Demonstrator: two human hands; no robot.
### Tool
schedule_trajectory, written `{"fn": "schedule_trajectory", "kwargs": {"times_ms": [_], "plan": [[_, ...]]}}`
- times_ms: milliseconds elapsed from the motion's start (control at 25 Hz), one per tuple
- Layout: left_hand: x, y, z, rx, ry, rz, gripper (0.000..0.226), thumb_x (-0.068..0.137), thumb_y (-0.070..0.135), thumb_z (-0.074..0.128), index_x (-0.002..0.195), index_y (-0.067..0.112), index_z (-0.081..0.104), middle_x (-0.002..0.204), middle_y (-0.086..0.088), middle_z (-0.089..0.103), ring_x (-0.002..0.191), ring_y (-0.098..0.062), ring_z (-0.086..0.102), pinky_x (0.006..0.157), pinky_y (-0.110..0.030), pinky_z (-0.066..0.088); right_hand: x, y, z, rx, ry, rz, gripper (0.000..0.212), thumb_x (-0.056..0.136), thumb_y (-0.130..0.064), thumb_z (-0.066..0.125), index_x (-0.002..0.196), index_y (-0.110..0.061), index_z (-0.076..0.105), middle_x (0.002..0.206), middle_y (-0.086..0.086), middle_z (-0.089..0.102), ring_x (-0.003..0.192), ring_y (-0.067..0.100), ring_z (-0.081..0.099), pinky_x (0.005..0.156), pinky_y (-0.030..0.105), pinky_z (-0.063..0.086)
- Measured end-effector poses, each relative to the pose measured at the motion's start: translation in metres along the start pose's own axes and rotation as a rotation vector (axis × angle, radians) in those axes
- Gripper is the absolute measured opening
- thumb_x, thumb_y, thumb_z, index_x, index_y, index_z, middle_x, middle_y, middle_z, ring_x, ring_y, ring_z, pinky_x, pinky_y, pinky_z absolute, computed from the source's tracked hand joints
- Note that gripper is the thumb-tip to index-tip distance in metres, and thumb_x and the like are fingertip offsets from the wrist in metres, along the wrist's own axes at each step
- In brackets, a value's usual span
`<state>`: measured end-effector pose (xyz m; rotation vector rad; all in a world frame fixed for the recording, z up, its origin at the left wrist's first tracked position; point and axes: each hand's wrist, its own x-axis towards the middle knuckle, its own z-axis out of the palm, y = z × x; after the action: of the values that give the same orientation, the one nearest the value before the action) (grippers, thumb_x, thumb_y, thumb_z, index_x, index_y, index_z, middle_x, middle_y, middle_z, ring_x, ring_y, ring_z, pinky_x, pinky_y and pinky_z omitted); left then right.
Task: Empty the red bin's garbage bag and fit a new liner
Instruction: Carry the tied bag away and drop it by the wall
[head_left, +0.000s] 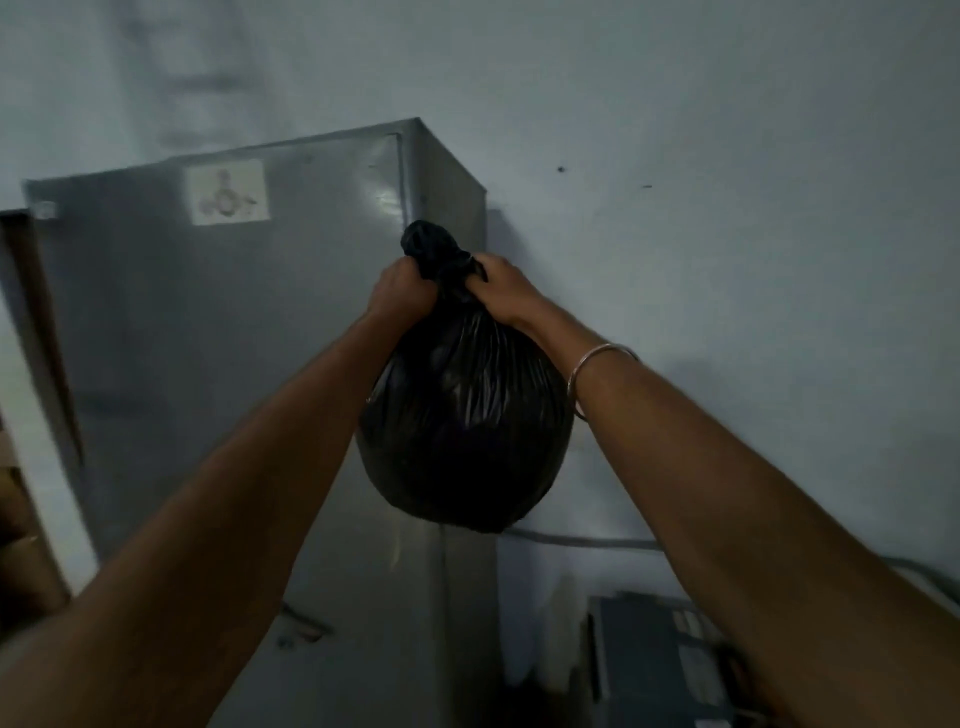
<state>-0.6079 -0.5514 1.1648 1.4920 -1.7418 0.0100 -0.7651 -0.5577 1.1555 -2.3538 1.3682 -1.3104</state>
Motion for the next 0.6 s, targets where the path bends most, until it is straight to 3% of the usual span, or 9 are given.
{"fn": "schedule_trajectory", "kwargs": {"times_ms": [80,160,360,600], "plan": [[0.006,0.041,0.036,-0.04,-0.029,0.052,0.032,0.092,0.015,0.049,0.116,-0.003,0.06,0.12,-0.028,0.061,0.111,-0.041,0.059,0.086,-0.04,0.046,-0.014,0.037,-0.039,-0.033,0.031,0.036,0.015,0.097,-0.024,0.049,0.101,-0.017,0.062,0.11,0.011,0.065,0.1,0.023,0.06,0.082,0.034,0.046],[0.009,0.076,0.071,-0.085,-0.054,0.119,0.026,0.093,0.014,0.049,0.109,-0.002,0.062,0.116,-0.029,0.062,0.109,-0.041,0.06,0.082,-0.039,0.045,-0.026,0.07,-0.071,-0.061,0.062,0.076,0.011,0.097,-0.023,0.049,0.087,-0.019,0.052,0.096,0.007,0.059,0.09,0.02,0.055,0.073,0.031,0.039],[0.005,0.158,0.155,-0.211,-0.157,0.172,0.019,0.091,0.015,0.048,0.098,0.003,0.061,0.108,-0.022,0.065,0.093,-0.035,0.06,0.073,-0.032,0.039,-0.07,0.143,-0.145,-0.165,0.133,0.22,0.014,0.096,-0.022,0.049,0.086,-0.013,0.047,0.088,0.008,0.056,0.082,0.021,0.053,0.07,0.033,0.037],[-0.025,0.244,0.252,-0.384,-0.338,0.264,0.027,0.089,0.016,0.049,0.108,0.003,0.062,0.114,-0.019,0.065,0.104,-0.035,0.062,0.076,-0.03,0.041,-0.145,0.212,-0.217,-0.353,0.235,0.401,0.016,0.096,-0.024,0.048,0.084,-0.014,0.044,0.087,0.008,0.055,0.081,0.02,0.053,0.07,0.034,0.037]]}}
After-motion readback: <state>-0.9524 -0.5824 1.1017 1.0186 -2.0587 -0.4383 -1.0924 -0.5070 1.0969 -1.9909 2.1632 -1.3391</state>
